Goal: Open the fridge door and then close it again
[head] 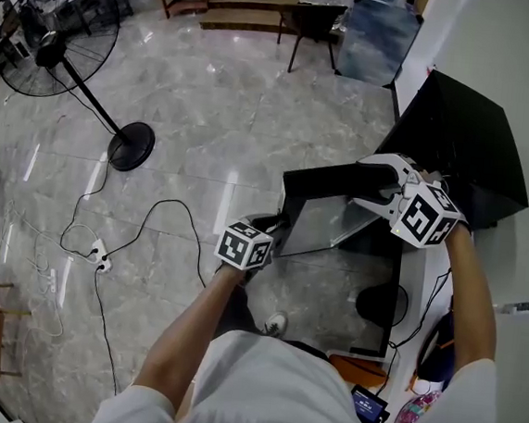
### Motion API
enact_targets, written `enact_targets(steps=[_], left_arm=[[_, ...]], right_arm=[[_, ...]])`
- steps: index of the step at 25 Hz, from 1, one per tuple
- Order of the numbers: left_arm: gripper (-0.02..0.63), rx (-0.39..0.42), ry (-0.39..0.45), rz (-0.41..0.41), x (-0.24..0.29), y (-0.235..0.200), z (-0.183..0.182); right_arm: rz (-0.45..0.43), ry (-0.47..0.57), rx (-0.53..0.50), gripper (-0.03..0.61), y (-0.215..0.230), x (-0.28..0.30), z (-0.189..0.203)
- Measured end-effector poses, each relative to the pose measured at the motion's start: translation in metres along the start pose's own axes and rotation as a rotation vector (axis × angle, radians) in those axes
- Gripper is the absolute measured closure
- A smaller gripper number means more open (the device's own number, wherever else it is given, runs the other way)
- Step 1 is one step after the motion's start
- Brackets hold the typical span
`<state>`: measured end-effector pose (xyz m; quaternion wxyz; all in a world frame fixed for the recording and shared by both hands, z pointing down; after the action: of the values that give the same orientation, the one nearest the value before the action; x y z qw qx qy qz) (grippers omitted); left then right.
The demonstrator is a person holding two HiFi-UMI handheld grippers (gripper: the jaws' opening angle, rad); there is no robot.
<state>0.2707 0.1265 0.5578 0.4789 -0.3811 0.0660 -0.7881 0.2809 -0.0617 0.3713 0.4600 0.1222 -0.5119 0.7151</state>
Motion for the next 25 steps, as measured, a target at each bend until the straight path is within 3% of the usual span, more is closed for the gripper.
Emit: enact_targets(steps=[4, 8, 11, 15, 20, 25], left_arm=[[0.467, 0.045, -0.015, -0.015, -0.003, 0.001, 0.001], [0.444, 0.074, 0.0, -0.015, -0.021, 0.0, -0.001], [0.425, 0.123, 0.076, -0.009, -0.044, 0.005, -0.015], [0.425, 0.146, 0.215, 0.005, -0.08, 0.018, -0.045], [0.425, 0.238, 0.299, -0.007, -0.114, 0.045, -0.073], [0.425, 0.257, 0.373, 0.009, -0.142, 0.068, -0.086]], right_arm=[[0.079, 0.031, 0.096, 0.336, 0.001, -0.008, -0.007], [0.31, 0.14, 0.333, 0.337, 0.006, -0.04, -0.006], [0.452, 0.211, 0.472, 0.337, -0.005, -0.067, -0.008], [0.58, 0.218, 0.606, 0.337, -0.025, -0.09, -0.009], [0.697, 0.187, 0.739, 0.339, -0.059, -0.11, -0.004], [0.842, 0.123, 0.801, 0.344, -0.087, -0.126, -0.018]])
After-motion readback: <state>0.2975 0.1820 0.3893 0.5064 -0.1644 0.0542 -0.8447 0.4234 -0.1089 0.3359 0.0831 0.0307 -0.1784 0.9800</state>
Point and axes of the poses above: the fingertips, and each gripper's own axes: x forward along the fingers, y to its right, z out of its underside, the point moved 6 cm from there along -x, backward along the fingers, and after that the axes turned 9 degrees about -x, right-handed, at the moved point
